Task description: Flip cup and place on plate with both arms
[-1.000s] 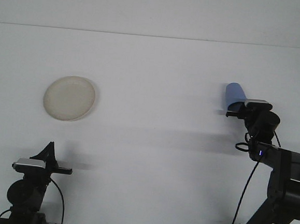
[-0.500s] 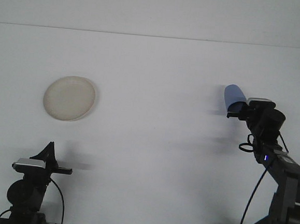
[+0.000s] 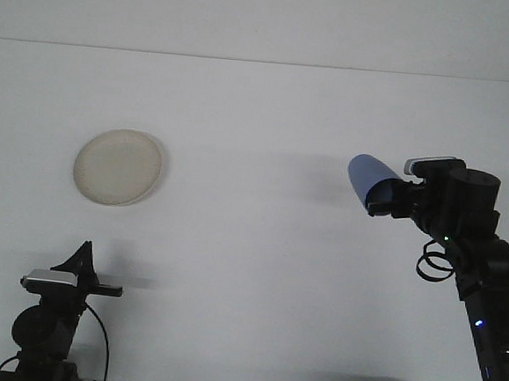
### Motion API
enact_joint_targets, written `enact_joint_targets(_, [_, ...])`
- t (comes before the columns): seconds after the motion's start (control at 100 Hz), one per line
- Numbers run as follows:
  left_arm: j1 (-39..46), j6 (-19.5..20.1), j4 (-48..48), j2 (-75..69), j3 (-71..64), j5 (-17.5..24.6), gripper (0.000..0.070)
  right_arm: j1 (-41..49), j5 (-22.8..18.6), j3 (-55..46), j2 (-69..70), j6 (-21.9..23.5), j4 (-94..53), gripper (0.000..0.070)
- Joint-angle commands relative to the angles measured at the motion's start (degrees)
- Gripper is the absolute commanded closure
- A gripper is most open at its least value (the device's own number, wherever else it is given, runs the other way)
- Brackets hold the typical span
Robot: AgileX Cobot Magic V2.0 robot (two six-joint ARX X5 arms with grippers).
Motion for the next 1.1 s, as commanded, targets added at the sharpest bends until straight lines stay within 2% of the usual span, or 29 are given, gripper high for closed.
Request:
enact_joint_targets(0.0, [0.11,0.28,0.59,-0.07,-1.11,-0.26,0.0687,2.23,1.6,5.44,0.85,-0.11,-8.26,0.0696])
enact_joint_targets(0.17, [0.11,0.28,0.59,-0.07,-1.11,-0.26,0.0687,10.01,6.03,15.08,3.08,0.59,-21.35,0.0696])
enact_joint_targets(0.24, [0.11,0.28,0.59,-0.09,-1.11,-0.26,0.0687,12.98,6.56,17.88,4.61,0.7,-26.21,0.0696])
enact_joint_targets(0.34, [0.11,0.28,0.61,-0.07,-1.11,-0.26,0.0687,16.94,6.82,20.11,7.04,0.72,-31.61,0.0696])
enact_joint_targets(0.5, [0.11,0.28,0.59,-0.07,-1.11,-0.26,0.0687,24.61,10.45,20.7,12.35,0.72,-37.79,0.0696])
enact_joint_targets(0.77, [0.11,0.28,0.59,-0.07,-1.11,-0.26,0.0687,35.06,10.97,20.72,22.29,0.5,-38.29,0.0696])
enact_joint_targets(0.85, [0.11,0.28,0.59,-0.07,-1.11,-0.26,0.0687,37.03,11.26,20.72,24.92,0.24,-38.34,0.0696])
enact_joint_targets(0.97, [0.11,0.28,0.59,-0.07,-1.09,-0.26,0.0687,39.78,13.77,20.72,28.22,-0.07,-38.4,0.0696])
enact_joint_targets(1.09, [0.11,0.28,0.59,-0.07,-1.09,-0.26,0.0687,40.98,13.75,20.72,30.84,-1.07,-38.4,0.0696])
